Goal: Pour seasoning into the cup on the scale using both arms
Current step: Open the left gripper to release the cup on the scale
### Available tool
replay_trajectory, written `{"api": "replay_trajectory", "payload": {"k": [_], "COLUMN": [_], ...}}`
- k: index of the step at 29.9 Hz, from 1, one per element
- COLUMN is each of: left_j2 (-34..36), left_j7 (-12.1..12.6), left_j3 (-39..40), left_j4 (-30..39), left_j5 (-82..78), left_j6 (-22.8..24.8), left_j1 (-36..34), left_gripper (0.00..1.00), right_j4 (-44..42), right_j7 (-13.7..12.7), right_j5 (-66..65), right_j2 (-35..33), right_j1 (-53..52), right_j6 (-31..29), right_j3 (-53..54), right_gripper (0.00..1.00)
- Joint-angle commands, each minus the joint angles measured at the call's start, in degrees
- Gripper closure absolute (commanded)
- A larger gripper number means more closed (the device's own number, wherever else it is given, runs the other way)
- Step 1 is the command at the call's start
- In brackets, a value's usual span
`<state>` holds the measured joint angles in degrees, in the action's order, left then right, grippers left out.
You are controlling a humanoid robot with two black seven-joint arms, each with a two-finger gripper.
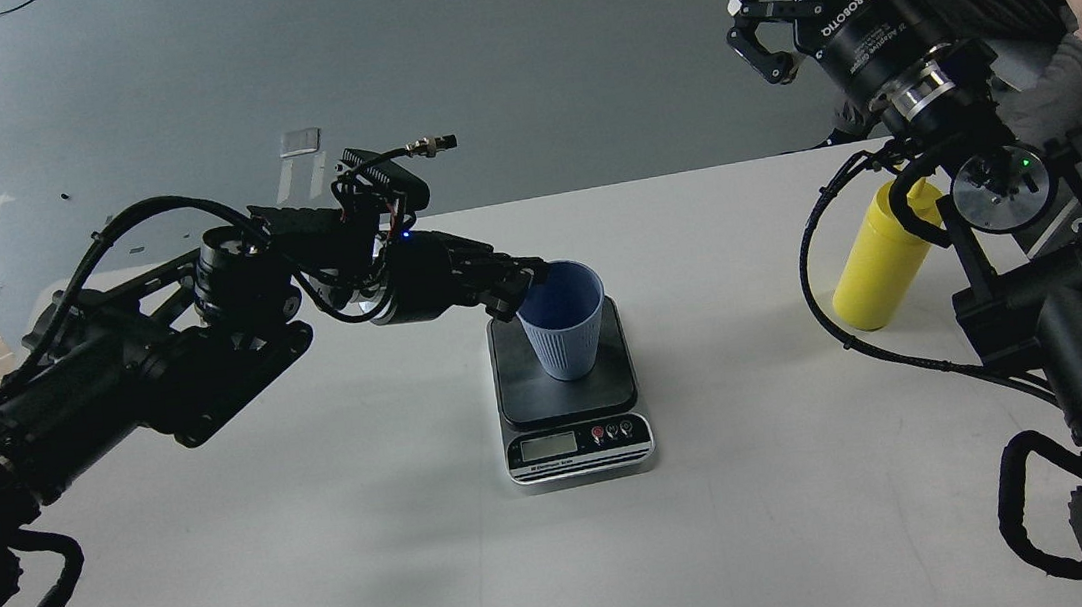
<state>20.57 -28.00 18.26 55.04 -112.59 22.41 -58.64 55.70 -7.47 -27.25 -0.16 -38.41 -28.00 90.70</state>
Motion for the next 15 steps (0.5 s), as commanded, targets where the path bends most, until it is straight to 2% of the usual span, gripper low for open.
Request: {"api": "replay_trajectory", "payload": {"k": [1, 9, 15], "left_j2": [0.0, 0.0, 0.0], "left_j7": [0.0, 0.0, 0.0], "left_j3": [0.02, 0.02, 0.2], "left_j4": [-0.02, -0.02, -0.02], "left_j5": [0.09, 0.44, 0.53], "left_j6": [0.0, 0.09, 0.09], "left_j1": [0.01, 0.1, 0.1], "left_gripper": [1.0, 0.99, 0.8], "right_j4": [-0.07, -0.07, 0.02], "right_j7": [0.0, 0.0, 0.0], "right_j5": [0.0, 0.0, 0.0], "right_j2": [-0.02, -0.11, -0.11], "right_j1": [0.0, 0.0, 0.0], "right_j6": [0.0, 0.0, 0.0], "right_j3": [-0.09, 0.0, 0.0], "right_gripper": [0.0, 0.0, 0.0]}}
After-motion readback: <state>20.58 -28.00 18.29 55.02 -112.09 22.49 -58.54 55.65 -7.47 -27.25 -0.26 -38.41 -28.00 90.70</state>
